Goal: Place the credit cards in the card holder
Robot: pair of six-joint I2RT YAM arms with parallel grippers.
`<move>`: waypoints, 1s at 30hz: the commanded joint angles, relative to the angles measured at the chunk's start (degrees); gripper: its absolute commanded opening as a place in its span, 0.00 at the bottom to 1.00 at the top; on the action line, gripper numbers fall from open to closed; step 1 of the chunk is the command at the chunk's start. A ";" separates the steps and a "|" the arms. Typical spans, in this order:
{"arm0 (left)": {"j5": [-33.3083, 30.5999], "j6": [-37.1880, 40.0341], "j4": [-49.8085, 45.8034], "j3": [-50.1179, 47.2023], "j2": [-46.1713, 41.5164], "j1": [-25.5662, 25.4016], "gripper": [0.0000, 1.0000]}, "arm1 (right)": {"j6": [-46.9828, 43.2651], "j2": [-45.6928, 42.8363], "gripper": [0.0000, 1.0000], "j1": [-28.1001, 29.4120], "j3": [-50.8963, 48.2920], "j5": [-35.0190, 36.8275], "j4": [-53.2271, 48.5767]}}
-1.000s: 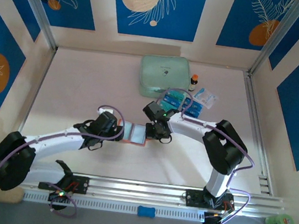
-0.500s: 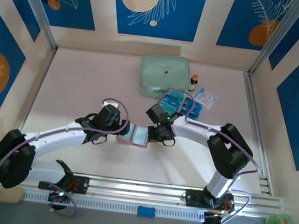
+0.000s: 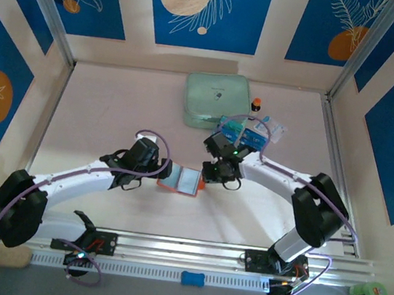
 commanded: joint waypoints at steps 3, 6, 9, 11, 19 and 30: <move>1.04 0.52 0.17 1.52 0.79 0.59 0.99 | -3.64 -5.10 0.27 -5.91 6.04 -1.44 -4.11; 1.22 0.43 0.53 1.51 0.87 0.61 0.99 | -5.52 -5.49 0.27 -9.93 8.82 -0.13 -5.82; 1.35 0.41 0.96 1.59 1.14 0.61 1.00 | -8.45 -5.23 0.33 -12.84 10.63 1.88 -6.46; 1.55 0.48 1.08 1.68 1.41 0.62 1.00 | -10.76 -3.88 0.34 -14.41 12.20 2.81 -7.70; 2.08 0.51 1.54 2.09 2.28 0.58 1.00 | -17.02 2.81 0.38 -15.84 15.73 8.13 -11.66; 2.23 -0.05 1.63 1.28 1.89 0.62 1.00 | -18.96 5.66 0.37 -16.65 14.50 12.56 -11.62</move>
